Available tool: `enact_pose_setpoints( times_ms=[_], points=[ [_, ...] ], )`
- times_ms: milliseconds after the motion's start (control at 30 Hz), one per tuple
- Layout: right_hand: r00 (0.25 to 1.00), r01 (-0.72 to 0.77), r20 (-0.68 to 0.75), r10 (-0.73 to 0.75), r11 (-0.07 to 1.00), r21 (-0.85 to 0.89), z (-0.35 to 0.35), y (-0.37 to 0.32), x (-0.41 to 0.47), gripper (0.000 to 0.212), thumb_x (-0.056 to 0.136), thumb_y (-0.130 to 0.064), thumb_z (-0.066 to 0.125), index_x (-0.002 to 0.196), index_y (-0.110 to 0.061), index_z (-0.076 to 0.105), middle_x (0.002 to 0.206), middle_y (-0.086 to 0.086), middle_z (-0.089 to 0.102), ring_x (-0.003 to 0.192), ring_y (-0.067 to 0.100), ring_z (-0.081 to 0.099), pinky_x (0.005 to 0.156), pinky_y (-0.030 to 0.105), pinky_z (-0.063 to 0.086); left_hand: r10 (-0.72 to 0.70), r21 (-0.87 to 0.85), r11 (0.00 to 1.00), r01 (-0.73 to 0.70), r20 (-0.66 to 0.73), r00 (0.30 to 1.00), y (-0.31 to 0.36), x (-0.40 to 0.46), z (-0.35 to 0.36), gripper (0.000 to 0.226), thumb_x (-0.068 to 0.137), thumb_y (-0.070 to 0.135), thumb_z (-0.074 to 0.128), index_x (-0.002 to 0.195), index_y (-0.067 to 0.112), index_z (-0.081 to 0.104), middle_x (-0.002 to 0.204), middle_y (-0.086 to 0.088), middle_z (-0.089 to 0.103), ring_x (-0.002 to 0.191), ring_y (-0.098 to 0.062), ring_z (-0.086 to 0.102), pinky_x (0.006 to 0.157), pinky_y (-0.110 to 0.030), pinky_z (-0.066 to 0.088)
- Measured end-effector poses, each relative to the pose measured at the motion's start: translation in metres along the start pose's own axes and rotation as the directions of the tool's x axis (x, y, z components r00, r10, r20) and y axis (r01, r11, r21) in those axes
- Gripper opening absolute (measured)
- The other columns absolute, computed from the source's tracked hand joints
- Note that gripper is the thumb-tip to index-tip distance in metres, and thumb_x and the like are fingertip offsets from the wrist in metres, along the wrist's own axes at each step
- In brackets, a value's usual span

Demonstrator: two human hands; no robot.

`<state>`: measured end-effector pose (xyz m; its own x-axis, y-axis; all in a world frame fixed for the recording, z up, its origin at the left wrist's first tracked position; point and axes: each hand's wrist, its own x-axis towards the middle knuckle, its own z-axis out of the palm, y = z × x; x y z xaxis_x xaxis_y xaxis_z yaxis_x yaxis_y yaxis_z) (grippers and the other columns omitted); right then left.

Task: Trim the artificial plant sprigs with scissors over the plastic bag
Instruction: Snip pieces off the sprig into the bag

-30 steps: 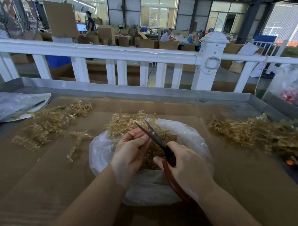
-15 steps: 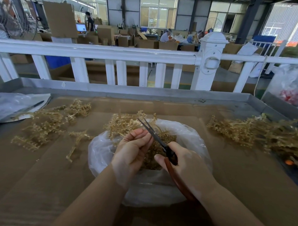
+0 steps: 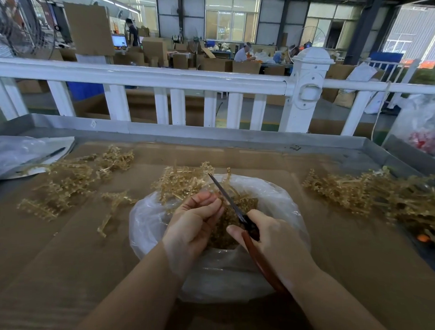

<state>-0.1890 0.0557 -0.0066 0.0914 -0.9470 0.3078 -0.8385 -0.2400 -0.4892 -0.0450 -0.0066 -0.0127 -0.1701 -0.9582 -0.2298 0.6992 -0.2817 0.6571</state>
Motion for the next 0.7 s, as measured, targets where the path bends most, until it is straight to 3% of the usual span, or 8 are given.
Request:
enact_pose_setpoints(
  times_ms=[100, 300, 400, 533, 700],
  points=[
    [0.998, -0.020, -0.053, 0.024, 0.997, 0.068, -0.0026, 0.0026, 0.0013, 0.033, 0.086, -0.057, 0.051, 0.072, -0.027, 0.048, 0.061, -0.006, 0.051, 0.061, 0.002, 0.052, 0.059, 0.014, 0.039, 0.038, 0.071, 0.997, -0.040, 0.022, 0.999, 0.0000, 0.0005, -0.0047, 0.034, 0.080, -0.022, 0.050, 0.088, 0.011, 0.056, 0.060, -0.001, 0.065, 0.058, -0.012, 0.067, 0.057, -0.024, 0.058],
    [0.998, -0.058, -0.021, 0.057, 0.998, -0.012, -0.0002, 0.0040, 0.0029, 0.032, 0.087, -0.058, 0.052, 0.070, -0.032, 0.043, 0.061, -0.011, 0.049, 0.061, -0.006, 0.051, 0.059, 0.006, 0.037, 0.024, 0.187, 0.981, -0.042, 0.099, 0.995, 0.0019, 0.0020, -0.0110, 0.046, 0.078, -0.023, 0.048, 0.088, 0.018, 0.065, 0.066, -0.001, 0.066, 0.060, -0.012, 0.067, 0.055, -0.026, 0.056],
    [0.999, -0.052, -0.009, 0.051, 0.995, -0.080, 0.0033, 0.0052, 0.0012, 0.032, 0.087, -0.062, 0.049, 0.079, -0.031, 0.049, 0.066, -0.012, 0.052, 0.060, -0.004, 0.050, 0.056, 0.008, 0.037, 0.007, 0.212, 0.977, -0.034, 0.124, 0.992, 0.0039, 0.0027, -0.0106, 0.036, 0.070, -0.015, 0.058, 0.084, 0.017, 0.065, 0.070, -0.001, 0.070, 0.063, -0.014, 0.069, 0.056, -0.027, 0.056],
    [0.999, -0.040, -0.001, 0.040, 0.995, -0.092, 0.0055, 0.0067, 0.0007, 0.036, 0.086, -0.064, 0.047, 0.084, -0.028, 0.053, 0.068, -0.011, 0.054, 0.062, -0.002, 0.051, 0.054, 0.010, 0.035, 0.035, 0.225, 0.973, -0.049, 0.067, 0.997, 0.0035, 0.0054, -0.0080, 0.012, 0.069, 0.013, 0.071, 0.079, 0.015, 0.064, 0.068, 0.001, 0.067, 0.061, -0.011, 0.065, 0.054, -0.026, 0.054],
    [0.998, -0.065, -0.003, 0.065, 0.998, -0.019, 0.0000, 0.0061, 0.0005, 0.033, 0.086, -0.060, 0.052, 0.075, -0.029, 0.049, 0.066, -0.009, 0.054, 0.062, 0.000, 0.052, 0.059, 0.010, 0.038, 0.079, 0.254, 0.965, -0.063, -0.052, 0.996, 0.0016, 0.0091, -0.0090, 0.006, 0.084, 0.006, 0.064, 0.089, 0.006, 0.067, 0.065, 0.000, 0.068, 0.061, -0.011, 0.064, 0.052, -0.022, 0.054]
  ],
)
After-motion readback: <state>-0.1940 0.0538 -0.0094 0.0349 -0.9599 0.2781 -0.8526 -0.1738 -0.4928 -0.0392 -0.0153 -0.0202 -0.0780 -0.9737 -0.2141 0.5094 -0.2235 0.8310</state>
